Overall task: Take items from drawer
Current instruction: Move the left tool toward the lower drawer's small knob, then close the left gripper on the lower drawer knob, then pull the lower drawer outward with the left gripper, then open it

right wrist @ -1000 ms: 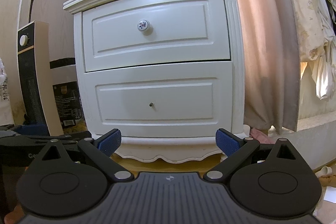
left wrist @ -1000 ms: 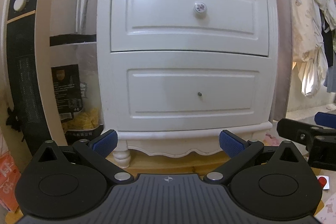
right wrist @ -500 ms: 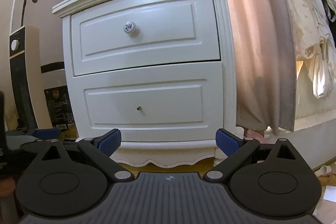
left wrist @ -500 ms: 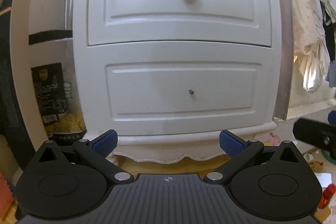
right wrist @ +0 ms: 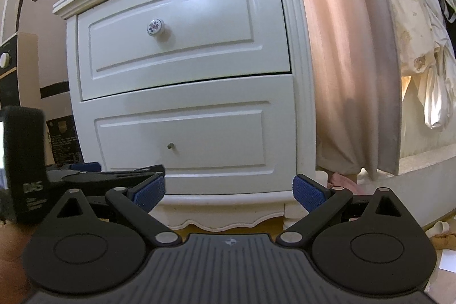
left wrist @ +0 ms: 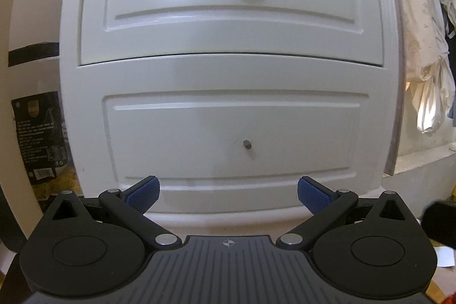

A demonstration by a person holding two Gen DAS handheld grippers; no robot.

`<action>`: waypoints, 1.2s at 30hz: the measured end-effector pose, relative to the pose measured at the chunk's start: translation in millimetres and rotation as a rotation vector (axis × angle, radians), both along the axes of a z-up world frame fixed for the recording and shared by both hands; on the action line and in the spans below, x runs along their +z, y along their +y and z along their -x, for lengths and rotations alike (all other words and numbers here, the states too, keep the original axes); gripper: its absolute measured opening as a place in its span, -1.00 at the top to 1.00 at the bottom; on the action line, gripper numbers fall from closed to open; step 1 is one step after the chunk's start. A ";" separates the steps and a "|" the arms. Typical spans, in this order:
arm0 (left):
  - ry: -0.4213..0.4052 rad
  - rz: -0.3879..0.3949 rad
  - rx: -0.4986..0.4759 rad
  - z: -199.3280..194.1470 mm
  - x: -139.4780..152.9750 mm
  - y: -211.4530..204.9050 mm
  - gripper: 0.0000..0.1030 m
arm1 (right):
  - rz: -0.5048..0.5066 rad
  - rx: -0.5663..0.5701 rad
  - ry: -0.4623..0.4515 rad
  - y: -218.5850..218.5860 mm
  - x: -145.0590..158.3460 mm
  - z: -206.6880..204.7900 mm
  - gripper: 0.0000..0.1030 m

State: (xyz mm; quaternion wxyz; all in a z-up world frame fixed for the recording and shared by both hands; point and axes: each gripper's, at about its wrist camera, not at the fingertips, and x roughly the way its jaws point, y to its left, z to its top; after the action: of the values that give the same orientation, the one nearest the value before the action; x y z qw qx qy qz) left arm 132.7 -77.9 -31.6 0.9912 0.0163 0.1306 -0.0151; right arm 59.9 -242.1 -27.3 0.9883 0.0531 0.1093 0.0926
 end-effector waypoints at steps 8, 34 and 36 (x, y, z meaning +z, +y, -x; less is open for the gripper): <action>-0.075 -0.029 -0.033 -7.9 -5.7 -24.2 -1.00 | -0.007 0.006 0.013 -2.9 -5.0 -12.6 -1.00; -0.114 0.036 0.100 22.1 -17.2 -78.9 0.90 | -0.038 -0.001 0.076 -17.2 -26.9 -33.6 -1.00; -0.116 0.017 0.111 29.2 -18.2 -89.6 0.90 | -0.036 0.001 0.078 -16.8 -27.2 -33.8 -1.00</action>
State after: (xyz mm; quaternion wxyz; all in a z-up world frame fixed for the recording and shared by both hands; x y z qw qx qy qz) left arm 103.5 -167.4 -49.8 0.9965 0.0016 0.0737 0.0395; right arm 93.7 -258.9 -54.6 0.9821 0.0746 0.1460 0.0929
